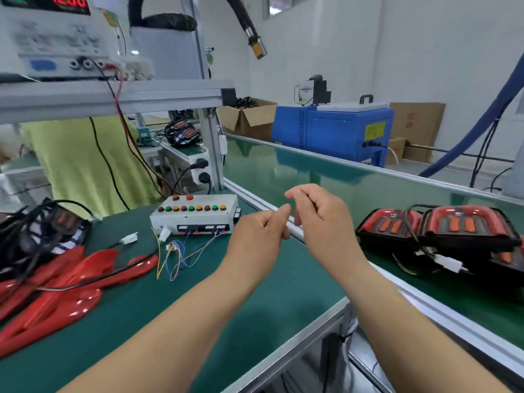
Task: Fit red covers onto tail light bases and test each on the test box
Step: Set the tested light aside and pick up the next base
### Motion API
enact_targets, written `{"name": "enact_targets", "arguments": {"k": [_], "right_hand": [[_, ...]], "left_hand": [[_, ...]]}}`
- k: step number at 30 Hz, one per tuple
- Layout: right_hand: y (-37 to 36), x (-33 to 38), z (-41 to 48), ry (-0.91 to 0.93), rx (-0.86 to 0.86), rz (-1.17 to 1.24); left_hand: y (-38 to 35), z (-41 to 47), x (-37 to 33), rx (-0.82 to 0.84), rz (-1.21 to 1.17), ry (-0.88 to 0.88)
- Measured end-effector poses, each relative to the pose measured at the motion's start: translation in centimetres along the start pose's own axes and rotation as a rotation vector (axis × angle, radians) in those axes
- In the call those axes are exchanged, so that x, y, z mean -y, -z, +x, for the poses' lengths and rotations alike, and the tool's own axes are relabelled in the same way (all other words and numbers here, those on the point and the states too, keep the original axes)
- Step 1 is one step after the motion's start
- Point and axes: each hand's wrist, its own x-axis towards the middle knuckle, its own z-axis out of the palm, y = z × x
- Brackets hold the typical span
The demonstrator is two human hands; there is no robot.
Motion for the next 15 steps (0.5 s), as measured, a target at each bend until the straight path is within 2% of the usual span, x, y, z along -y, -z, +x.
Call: {"name": "enact_targets", "arguments": {"k": [9, 15], "right_hand": [[-9.3, 2.9, -1.4, 0.013, 0.229, 0.052], [-15.6, 5.0, -2.7, 0.028, 0.372, 0.117]], "left_hand": [[8.4, -2.3, 1.8, -0.104, 0.096, 0.042], [14.4, -3.4, 4.5, -0.230, 0.179, 0.053]]}}
